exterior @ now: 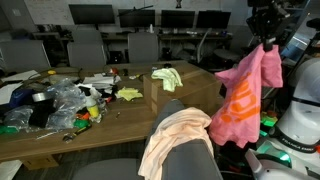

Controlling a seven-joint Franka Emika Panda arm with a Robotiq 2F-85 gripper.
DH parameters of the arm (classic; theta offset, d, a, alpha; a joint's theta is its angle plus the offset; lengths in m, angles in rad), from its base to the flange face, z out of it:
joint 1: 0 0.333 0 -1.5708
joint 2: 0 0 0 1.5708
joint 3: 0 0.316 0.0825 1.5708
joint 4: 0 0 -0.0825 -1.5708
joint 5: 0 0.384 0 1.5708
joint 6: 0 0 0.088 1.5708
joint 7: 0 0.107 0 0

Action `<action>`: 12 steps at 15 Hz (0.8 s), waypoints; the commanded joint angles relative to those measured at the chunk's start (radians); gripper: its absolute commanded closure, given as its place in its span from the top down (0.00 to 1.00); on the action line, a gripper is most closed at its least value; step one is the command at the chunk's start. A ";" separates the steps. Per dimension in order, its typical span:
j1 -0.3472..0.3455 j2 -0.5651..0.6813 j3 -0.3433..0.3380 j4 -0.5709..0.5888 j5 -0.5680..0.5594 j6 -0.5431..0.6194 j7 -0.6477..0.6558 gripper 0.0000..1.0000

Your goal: Hang the shirts on the box on the back of the chair

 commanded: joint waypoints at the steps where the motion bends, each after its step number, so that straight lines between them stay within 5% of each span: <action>1: 0.032 0.071 0.022 0.048 -0.034 -0.021 -0.043 0.01; 12: 0.088 0.276 0.121 0.158 -0.093 -0.024 -0.053 0.01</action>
